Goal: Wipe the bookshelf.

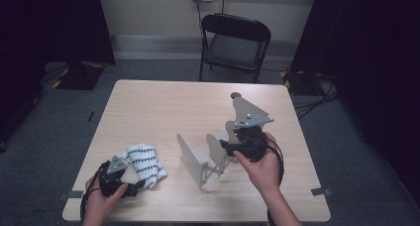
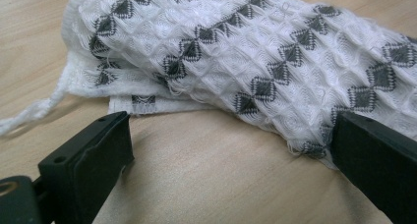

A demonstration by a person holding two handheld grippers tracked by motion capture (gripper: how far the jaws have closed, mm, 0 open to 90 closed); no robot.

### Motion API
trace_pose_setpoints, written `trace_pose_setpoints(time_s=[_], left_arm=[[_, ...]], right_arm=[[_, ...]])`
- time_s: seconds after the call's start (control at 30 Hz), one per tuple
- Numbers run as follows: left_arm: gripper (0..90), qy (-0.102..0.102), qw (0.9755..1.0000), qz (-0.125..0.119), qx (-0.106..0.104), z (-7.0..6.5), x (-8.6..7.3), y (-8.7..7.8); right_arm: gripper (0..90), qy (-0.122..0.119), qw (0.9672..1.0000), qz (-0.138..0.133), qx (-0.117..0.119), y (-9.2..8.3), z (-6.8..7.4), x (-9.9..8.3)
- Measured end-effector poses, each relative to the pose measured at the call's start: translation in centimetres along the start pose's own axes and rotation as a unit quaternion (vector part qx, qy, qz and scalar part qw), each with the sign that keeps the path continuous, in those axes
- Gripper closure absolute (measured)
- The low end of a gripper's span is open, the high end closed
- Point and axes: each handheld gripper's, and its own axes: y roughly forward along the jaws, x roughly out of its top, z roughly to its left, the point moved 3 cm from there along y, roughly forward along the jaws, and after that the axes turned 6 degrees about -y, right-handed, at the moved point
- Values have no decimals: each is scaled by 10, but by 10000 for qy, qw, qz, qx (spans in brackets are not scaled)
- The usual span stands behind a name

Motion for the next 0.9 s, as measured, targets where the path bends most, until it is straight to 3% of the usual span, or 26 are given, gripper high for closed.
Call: trace_pose_setpoints(time_s=[0.2,0.47,0.63,0.83,0.9], left_arm=[[22,1,10000,1,-1,0,0,0],[22,1,10000,2,-2,0,0,0],[21,10,10000,2,-5,0,0,0],[21,9,10000,1,-6,0,0,0],[21,7,10000,3,-5,0,0,0]], right_arm=[[404,-3,9999,3,157,8,8,9],[490,114,9993,208,276,27,15,0],[595,192,9985,232,451,33,14,-6],[688,63,9980,499,381,41,16,-12],[762,89,9978,532,384,43,15,-13]])
